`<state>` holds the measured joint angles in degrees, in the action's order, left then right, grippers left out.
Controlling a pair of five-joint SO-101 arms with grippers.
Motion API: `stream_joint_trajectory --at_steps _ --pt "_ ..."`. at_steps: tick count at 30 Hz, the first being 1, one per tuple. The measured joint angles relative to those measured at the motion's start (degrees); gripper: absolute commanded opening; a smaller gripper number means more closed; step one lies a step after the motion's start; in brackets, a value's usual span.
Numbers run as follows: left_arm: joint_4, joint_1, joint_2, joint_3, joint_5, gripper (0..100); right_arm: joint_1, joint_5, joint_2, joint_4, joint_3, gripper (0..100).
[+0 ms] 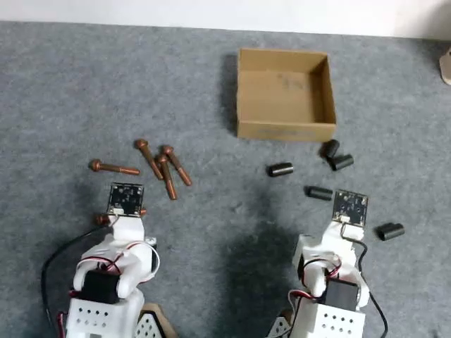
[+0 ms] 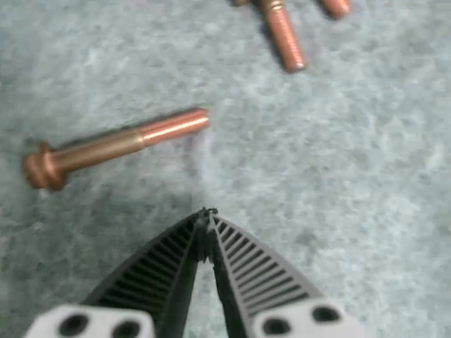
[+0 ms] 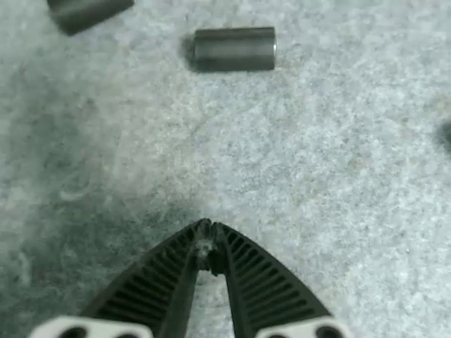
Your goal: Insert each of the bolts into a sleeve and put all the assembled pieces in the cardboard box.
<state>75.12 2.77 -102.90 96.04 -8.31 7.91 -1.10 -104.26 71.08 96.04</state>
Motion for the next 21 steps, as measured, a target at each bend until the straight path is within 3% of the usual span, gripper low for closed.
stream_joint_trajectory --at_steps 9,15,21 --pt "0.0 2.5 0.0 0.0 0.0 1 -1.0 0.0 0.0 -0.7 0.0 0.5" --pt "0.0 2.7 0.0 0.0 0.0 1 -8.2 0.0 0.0 -6.2 0.0 0.5" --pt "0.0 7.5 0.0 0.0 0.0 1 -16.1 0.0 0.0 -7.6 0.0 0.5"
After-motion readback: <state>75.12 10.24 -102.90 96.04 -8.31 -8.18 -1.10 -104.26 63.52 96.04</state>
